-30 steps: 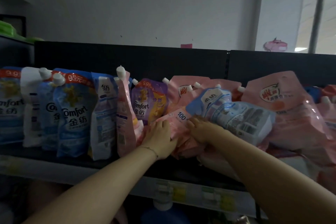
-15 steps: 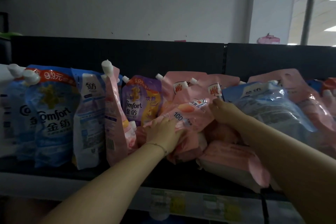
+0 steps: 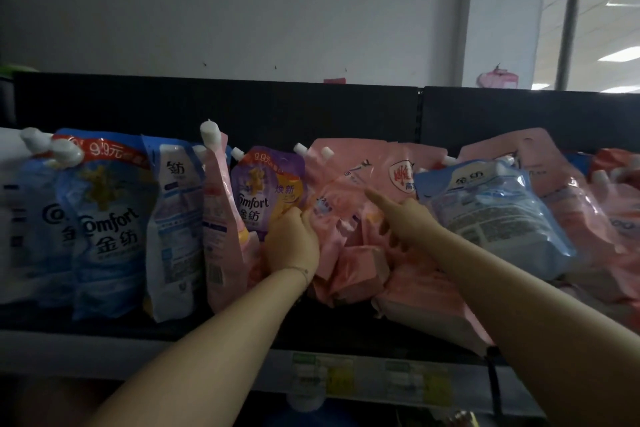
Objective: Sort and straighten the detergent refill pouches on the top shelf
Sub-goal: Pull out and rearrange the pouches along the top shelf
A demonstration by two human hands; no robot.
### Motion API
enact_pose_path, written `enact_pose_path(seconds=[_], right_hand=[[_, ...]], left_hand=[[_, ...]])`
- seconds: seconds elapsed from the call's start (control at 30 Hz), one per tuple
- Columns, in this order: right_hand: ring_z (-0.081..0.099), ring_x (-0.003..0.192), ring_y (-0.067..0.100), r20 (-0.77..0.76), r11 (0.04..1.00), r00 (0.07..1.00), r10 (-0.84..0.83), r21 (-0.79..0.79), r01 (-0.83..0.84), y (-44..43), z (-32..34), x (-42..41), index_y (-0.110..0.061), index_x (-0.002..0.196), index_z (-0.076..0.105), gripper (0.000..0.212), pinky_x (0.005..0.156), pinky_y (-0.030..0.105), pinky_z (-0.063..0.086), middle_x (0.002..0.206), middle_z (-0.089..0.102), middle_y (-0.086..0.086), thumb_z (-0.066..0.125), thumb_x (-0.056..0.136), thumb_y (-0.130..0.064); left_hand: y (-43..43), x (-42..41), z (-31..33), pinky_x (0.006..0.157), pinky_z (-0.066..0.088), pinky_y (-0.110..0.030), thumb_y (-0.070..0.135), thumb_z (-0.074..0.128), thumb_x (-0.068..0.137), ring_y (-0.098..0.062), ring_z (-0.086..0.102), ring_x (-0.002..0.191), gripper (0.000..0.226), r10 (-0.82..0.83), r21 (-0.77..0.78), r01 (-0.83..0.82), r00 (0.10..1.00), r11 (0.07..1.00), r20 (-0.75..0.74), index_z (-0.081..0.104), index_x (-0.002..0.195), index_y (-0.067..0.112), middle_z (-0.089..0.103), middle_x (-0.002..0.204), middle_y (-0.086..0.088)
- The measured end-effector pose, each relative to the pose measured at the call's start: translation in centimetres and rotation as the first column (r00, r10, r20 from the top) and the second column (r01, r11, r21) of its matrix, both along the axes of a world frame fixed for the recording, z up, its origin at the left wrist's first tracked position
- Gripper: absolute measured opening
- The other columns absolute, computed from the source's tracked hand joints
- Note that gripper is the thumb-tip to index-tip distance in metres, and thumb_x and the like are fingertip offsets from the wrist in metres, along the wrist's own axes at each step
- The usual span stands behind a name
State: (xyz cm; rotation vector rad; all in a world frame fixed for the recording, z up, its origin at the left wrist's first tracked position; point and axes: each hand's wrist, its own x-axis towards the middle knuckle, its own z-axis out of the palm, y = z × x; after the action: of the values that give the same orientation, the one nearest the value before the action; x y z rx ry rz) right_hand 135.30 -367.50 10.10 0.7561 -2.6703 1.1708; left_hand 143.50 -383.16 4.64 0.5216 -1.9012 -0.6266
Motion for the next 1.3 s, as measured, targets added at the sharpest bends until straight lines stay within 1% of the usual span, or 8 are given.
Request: enact_pose_path(seconds=[0.17, 0.27, 0.4, 0.57, 0.77, 0.97, 1.07, 1.3], right_hand=[[0.055, 0.05, 0.016, 0.021, 0.972, 0.994, 0.106, -0.215, -0.099, -3.7, 0.8, 1.5, -0.01, 0.074, 0.056, 0.035, 0.043, 0.021, 0.04, 0.068, 0.06, 0.007, 0.047, 0.098, -0.034], [0.055, 0.059, 0.021, 0.041, 0.933, 0.997, 0.072, -0.356, -0.052, -4.6, 1.6, 1.6, -0.008, 0.071, 0.048, 0.028, 0.048, 0.025, 0.041, 0.074, 0.055, 0.01, 0.039, 0.097, -0.015], [0.047, 0.054, 0.017, -0.116, 0.955, 0.989, 0.095, -0.269, -0.124, -5.0, 2.2, 3.0, -0.01, 0.065, 0.046, 0.032, 0.046, 0.02, 0.04, 0.066, 0.049, 0.005, 0.037, 0.096, -0.01], [0.043, 0.054, 0.016, -0.34, 0.956, 0.918, 0.202, -0.135, -0.26, -6.3, 2.5, 6.0, -0.012, 0.063, 0.044, 0.036, 0.053, 0.028, 0.041, 0.064, 0.048, 0.004, 0.037, 0.098, -0.013], [0.05, 0.064, 0.012, -0.393, 0.901, 0.827, 0.402, 0.009, -0.433, -6.2, 0.6, 7.4, -0.018, 0.084, 0.05, 0.033, 0.06, 0.026, 0.041, 0.075, 0.054, -0.002, 0.039, 0.1, -0.045], [0.052, 0.077, 0.006, -0.302, 0.906, 0.889, 0.346, -0.14, -0.4, -5.2, -4.1, 6.6, -0.014, 0.112, 0.051, 0.02, 0.07, 0.028, 0.038, 0.096, 0.058, -0.005, 0.038, 0.101, -0.025], [0.057, 0.091, 0.012, -0.224, 0.916, 0.892, 0.393, 0.18, -0.359, -5.1, -5.0, 6.2, -0.016, 0.127, 0.046, 0.035, 0.075, 0.025, 0.041, 0.113, 0.059, -0.001, 0.049, 0.093, -0.026], [0.046, 0.124, 0.029, -0.389, 0.659, 0.85, 0.354, 0.749, 0.068, -6.8, -6.3, 5.2, -0.012, 0.135, 0.043, 0.074, 0.105, 0.043, 0.029, 0.135, 0.051, 0.009, 0.047, 0.085, -0.065]], left_hand=[[-0.1, 0.4, -0.5, 0.068, 0.037, -0.033, 0.018, 0.042, 0.097, -0.034, 0.058, 0.087, 0.023, -0.163, 0.059, 0.167, 0.984, 0.984, -0.071, 0.056, 0.08, 0.011, 0.063, 0.088, -0.014], [0.2, 1.4, -0.2, 0.081, 0.047, -0.036, 0.029, 0.045, 0.086, -0.026, 0.058, 0.098, 0.025, -0.303, 0.053, 0.306, 0.951, 0.951, -0.057, 0.059, 0.101, 0.016, 0.062, 0.1, -0.004], [1.1, 2.6, 0.2, 0.092, 0.049, -0.041, 0.05, 0.059, 0.07, -0.016, 0.056, 0.103, 0.057, -0.421, 0.089, 0.417, 0.907, 0.905, 0.03, 0.046, 0.12, 0.025, 0.053, 0.107, 0.011], [0.9, 2.4, -0.9, 0.109, 0.034, -0.047, 0.047, 0.068, 0.064, -0.03, 0.033, 0.135, 0.101, -0.298, 0.031, 0.297, 0.943, 0.955, 0.147, 0.02, 0.146, 0.009, 0.033, 0.145, -0.012], [0.3, 1.6, -2.0, 0.099, 0.044, -0.046, 0.019, 0.059, 0.091, -0.033, 0.049, 0.121, 0.054, -0.183, 0.164, 0.201, 0.976, 0.966, -0.119, 0.035, 0.135, -0.001, 0.048, 0.131, -0.018], [-0.5, 1.4, -2.6, 0.098, 0.042, -0.034, 0.023, 0.046, 0.099, -0.033, 0.055, 0.115, 0.038, -0.125, 0.248, 0.221, 0.928, 0.943, -0.35, 0.05, 0.129, 0.0, 0.059, 0.124, -0.02], [-0.6, 1.6, -2.8, 0.101, 0.041, -0.037, 0.021, 0.04, 0.101, -0.034, 0.054, 0.119, 0.039, -0.117, 0.217, 0.213, 0.917, 0.953, -0.382, 0.049, 0.135, 0.004, 0.057, 0.13, -0.019], [-0.5, 1.9, -3.0, 0.098, 0.047, -0.042, 0.028, 0.035, 0.103, -0.026, 0.058, 0.114, 0.038, -0.077, 0.231, 0.212, 0.873, 0.95, -0.482, 0.056, 0.132, 0.016, 0.062, 0.125, -0.009]])
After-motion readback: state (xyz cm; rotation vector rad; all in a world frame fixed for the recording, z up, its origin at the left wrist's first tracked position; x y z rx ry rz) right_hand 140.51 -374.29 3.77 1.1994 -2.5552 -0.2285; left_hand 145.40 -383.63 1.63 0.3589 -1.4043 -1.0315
